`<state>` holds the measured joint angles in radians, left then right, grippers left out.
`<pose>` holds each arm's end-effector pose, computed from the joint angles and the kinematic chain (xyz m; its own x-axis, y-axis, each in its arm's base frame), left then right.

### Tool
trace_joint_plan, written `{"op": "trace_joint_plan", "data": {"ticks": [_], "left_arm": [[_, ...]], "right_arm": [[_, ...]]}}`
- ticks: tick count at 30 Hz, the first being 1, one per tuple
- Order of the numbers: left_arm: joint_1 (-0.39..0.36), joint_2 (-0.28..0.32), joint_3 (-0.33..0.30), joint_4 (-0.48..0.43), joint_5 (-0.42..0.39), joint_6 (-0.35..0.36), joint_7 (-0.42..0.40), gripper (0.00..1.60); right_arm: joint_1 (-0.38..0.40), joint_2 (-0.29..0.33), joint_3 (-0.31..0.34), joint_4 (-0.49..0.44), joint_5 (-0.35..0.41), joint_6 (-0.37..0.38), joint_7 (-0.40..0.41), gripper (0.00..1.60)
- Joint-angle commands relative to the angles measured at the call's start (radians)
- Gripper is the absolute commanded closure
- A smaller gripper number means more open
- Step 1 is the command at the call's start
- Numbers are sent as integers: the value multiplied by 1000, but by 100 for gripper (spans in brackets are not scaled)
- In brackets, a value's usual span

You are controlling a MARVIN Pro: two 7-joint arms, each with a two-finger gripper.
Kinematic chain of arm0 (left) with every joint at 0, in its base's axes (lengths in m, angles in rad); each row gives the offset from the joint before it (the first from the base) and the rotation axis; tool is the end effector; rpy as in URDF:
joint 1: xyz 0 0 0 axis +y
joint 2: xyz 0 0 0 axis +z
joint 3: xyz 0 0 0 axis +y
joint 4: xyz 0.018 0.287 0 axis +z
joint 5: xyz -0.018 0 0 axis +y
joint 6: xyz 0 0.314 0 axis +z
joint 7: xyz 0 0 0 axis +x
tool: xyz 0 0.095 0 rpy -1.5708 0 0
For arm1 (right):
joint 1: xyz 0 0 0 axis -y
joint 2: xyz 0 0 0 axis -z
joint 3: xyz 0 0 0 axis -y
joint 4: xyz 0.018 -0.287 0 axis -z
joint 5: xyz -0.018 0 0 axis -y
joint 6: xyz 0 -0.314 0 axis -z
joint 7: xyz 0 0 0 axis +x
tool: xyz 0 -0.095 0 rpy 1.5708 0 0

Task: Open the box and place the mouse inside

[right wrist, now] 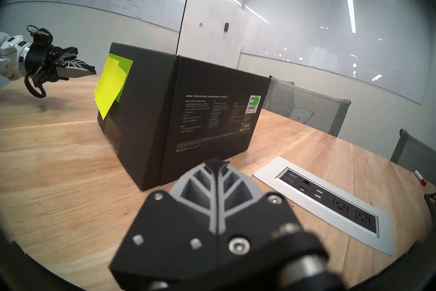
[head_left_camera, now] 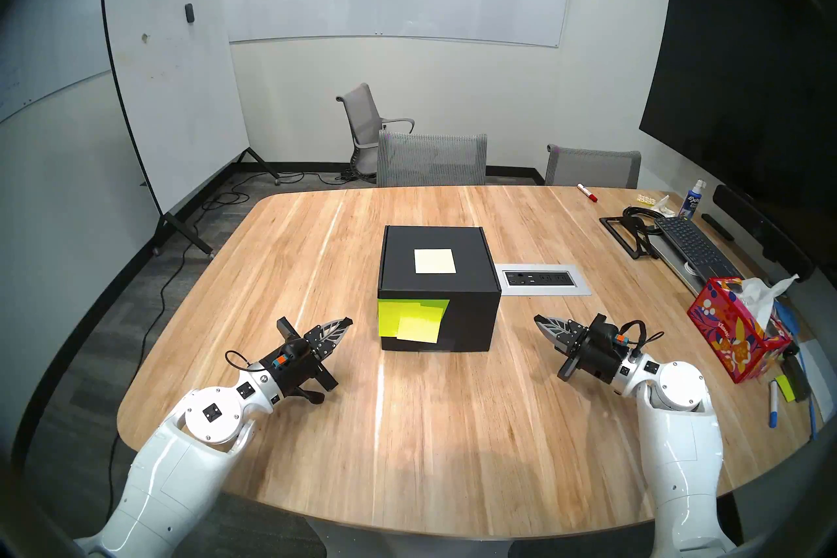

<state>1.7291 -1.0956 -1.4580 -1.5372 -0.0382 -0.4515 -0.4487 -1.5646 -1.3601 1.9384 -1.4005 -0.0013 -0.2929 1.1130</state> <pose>0.3521 0.0517 -0.3473 -0.2606 -0.3469 0.9010 -0.5704 -0.6976 -0.4336 0.3743 -0.1247 -0.3319 -0.1196 0.2517 0.9604 0.6706 -0.6929 0.2651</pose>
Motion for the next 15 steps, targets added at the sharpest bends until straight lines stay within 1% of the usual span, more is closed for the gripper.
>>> {"op": "trace_joint_plan", "data": {"ticks": [1,15], "left_arm": [[-20,-7,0,-7,4,4,6,160],[-37,-3,13,5,5,5,-6,160]], "right_arm": [[3,-2,-3,-13,5,1,6,160],[2,-9,1,-11,0,1,21,160]]}}
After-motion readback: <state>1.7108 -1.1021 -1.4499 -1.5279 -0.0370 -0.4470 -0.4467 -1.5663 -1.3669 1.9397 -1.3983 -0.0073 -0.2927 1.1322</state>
